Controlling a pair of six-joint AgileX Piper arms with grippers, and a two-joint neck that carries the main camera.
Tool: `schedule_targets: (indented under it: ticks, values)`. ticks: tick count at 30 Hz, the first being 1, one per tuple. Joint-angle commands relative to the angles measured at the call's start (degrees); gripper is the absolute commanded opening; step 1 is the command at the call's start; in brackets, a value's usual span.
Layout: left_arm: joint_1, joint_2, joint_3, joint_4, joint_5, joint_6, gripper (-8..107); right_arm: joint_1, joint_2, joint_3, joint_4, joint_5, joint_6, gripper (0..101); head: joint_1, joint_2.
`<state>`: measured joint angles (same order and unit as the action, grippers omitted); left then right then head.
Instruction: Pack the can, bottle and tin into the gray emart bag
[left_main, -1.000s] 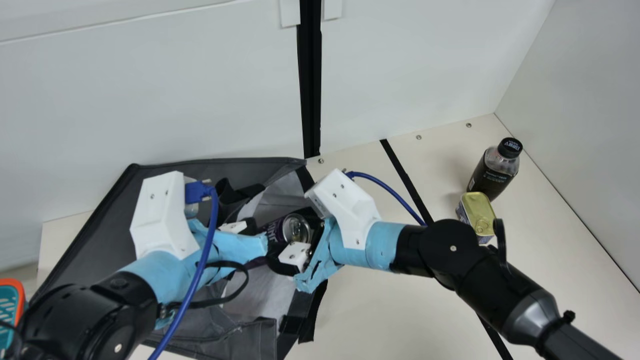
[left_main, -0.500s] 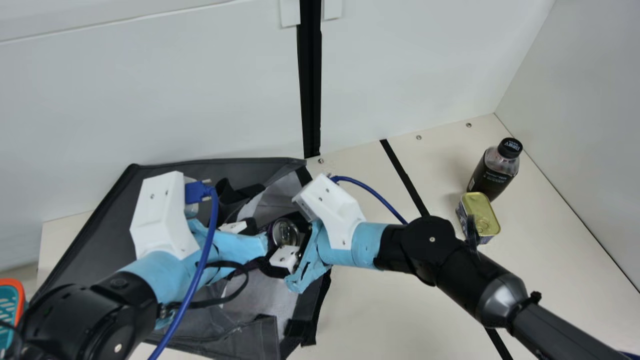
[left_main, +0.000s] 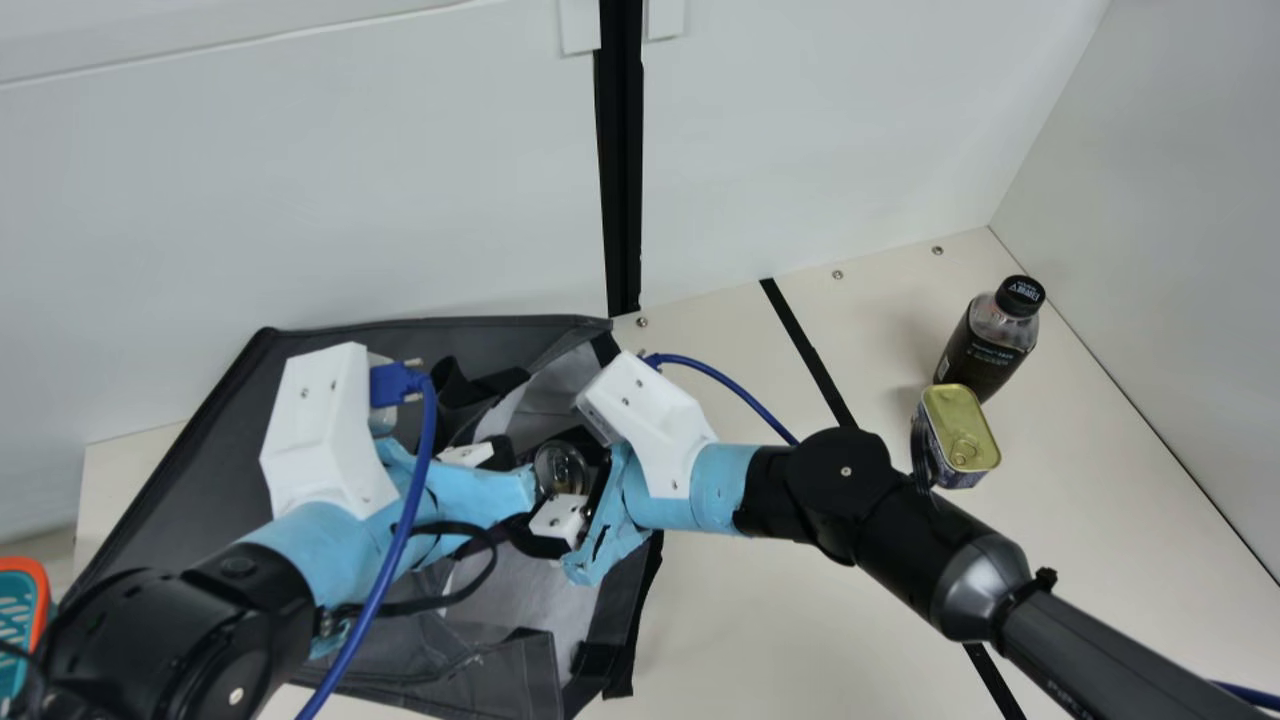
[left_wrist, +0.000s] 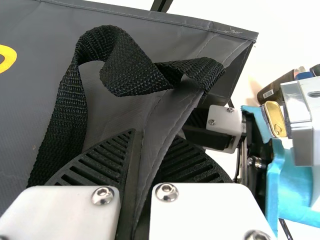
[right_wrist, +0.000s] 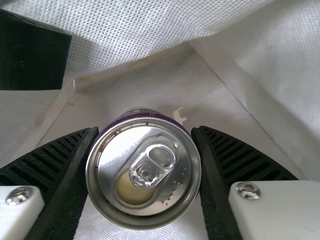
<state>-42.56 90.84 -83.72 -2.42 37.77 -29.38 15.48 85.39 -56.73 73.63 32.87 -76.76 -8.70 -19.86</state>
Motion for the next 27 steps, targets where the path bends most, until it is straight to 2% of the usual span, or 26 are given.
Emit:
schedule_targets:
  ticks: [1,7,27]
  values:
    - [0.0,0.0,0.0,0.0,0.0,0.0,10,-0.12,-0.22,0.01,-0.49,0.15,0.38,70,-1.3,-0.14]
    - [0.0,0.0,0.0,0.0,0.0,0.0,10,-0.57,-1.23,0.34,-1.83,0.37,1.62,90,-1.3,-0.14]
    - [0.0,0.0,0.0,0.0,0.0,0.0,10,-3.06,-6.53,1.59,-8.61,0.28,8.72,91,-1.3,-0.14]
